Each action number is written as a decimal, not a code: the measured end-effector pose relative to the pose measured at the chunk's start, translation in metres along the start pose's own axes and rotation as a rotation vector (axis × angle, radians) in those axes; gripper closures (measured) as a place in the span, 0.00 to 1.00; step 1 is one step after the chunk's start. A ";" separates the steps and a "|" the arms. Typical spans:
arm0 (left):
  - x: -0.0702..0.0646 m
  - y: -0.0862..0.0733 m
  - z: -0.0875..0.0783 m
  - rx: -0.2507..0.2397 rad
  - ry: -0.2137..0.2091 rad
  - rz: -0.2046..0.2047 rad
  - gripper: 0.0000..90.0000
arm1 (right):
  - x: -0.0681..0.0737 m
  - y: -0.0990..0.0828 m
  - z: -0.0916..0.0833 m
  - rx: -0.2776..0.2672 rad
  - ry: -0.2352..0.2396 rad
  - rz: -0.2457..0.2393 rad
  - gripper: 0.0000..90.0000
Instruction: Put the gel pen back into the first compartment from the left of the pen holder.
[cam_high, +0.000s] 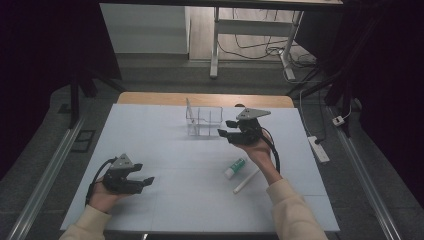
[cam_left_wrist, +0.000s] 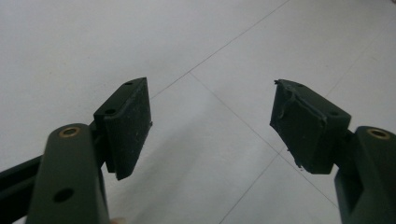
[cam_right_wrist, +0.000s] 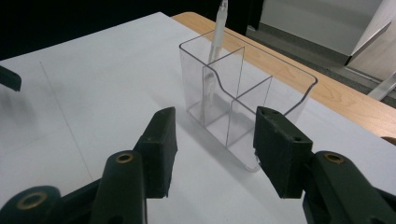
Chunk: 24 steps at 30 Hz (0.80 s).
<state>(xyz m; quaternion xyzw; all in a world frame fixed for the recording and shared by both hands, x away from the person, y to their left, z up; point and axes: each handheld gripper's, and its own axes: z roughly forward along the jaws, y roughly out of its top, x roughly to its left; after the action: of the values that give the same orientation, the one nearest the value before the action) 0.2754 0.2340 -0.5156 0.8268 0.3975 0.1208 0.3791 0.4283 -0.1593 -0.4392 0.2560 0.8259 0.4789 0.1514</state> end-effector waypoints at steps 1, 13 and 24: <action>0.000 0.000 0.000 0.000 0.000 -0.001 0.32 | 0.000 -0.001 -0.002 -0.002 0.001 0.000 0.53; 0.000 0.000 0.000 -0.002 0.000 -0.006 0.32 | -0.001 -0.015 -0.021 0.014 0.017 -0.044 0.50; -0.001 0.001 0.002 -0.008 0.004 -0.004 0.32 | -0.001 -0.030 -0.033 0.065 0.041 -0.085 0.47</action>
<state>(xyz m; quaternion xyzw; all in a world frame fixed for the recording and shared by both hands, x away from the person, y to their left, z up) 0.2761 0.2321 -0.5158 0.8241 0.3996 0.1235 0.3820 0.4040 -0.1957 -0.4490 0.2158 0.8541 0.4500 0.1464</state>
